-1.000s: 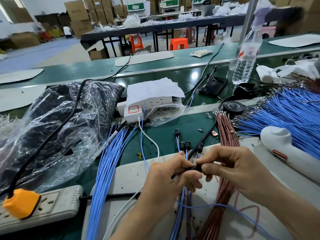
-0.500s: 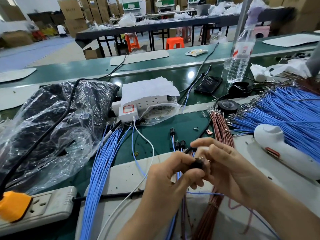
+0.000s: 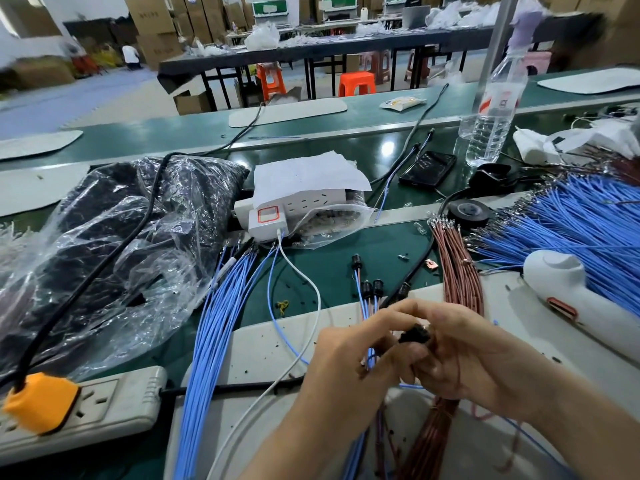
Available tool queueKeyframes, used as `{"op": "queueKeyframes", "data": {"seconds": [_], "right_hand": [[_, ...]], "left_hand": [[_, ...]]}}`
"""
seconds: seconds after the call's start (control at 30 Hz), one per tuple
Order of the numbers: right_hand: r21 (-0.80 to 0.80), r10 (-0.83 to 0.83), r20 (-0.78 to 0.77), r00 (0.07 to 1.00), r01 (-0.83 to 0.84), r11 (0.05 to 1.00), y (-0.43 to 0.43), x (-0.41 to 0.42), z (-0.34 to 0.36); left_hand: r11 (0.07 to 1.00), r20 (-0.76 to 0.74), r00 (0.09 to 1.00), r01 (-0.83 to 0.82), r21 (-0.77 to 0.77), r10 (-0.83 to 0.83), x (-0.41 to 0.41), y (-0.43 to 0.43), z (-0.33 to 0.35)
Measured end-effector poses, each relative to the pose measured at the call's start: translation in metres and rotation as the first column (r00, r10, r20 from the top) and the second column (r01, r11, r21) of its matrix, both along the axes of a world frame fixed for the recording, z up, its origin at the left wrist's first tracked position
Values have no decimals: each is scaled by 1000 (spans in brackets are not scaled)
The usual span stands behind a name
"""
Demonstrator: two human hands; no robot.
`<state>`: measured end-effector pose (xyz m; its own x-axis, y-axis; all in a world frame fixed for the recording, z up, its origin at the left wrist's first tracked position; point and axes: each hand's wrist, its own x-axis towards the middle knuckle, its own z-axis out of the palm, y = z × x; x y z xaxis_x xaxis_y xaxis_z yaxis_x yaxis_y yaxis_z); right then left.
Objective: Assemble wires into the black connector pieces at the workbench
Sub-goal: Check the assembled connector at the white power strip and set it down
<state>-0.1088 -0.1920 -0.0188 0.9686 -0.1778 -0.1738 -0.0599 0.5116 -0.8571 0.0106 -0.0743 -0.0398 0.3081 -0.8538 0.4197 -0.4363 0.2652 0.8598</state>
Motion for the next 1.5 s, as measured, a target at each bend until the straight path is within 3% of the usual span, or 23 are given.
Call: {"op": "queueKeyframes", "data": {"seconds": [0.13,0.4,0.47,0.6,0.73,0.9,0.97,1.03,1.1,1.17,1.23,1.27,1.33,1.4,1.5], "right_hand": [[-29,25,-11,1000,-25,999,0,-1,-2],[-55,-95,-9,995,94,994,1,3,-7],[10,-180,0,984,180,984,-1,6,-7],[331,-336,153,929,272,904,-14,3,3],[401,-440,247,863,323,857,-29,-1,7],[543,-788,99,608,631,554,-63,-14,5],[593,-847,19,531,676,437,-71,-19,2],[602,-872,-8,489,699,386,-74,-19,-1],[456,-879,8,477,781,428,-72,-12,-5],[204,-866,100,490,842,500,-61,-1,-7],[-86,-767,190,613,788,609,-48,8,-15],[-249,-695,179,696,716,652,-42,11,-20],[-501,-581,95,808,543,674,-34,14,-26],[-594,-547,97,831,490,638,-28,14,-26],[-635,-548,158,822,509,581,-19,12,-27]], "left_hand": [[1000,-28,999,24,-8,-24,1,0,-2],[1000,76,997,-14,-5,15,2,0,0],[999,47,998,-47,14,47,2,-1,0],[991,90,989,-121,52,116,4,-2,3],[994,9,999,-55,97,54,6,1,9],[957,-26,997,83,278,-79,13,8,43],[919,-15,989,142,369,-147,20,22,62],[858,-14,977,193,476,-212,28,43,79],[735,71,956,170,657,-284,32,64,88],[513,280,824,15,858,-492,33,80,88],[359,315,733,-104,928,-602,31,88,84],[359,321,748,-119,926,-581,31,88,81],[481,465,784,-246,841,-411,40,82,75],[580,639,754,-457,674,-149,55,71,60],[528,709,705,-594,607,-22,69,61,33]]}}
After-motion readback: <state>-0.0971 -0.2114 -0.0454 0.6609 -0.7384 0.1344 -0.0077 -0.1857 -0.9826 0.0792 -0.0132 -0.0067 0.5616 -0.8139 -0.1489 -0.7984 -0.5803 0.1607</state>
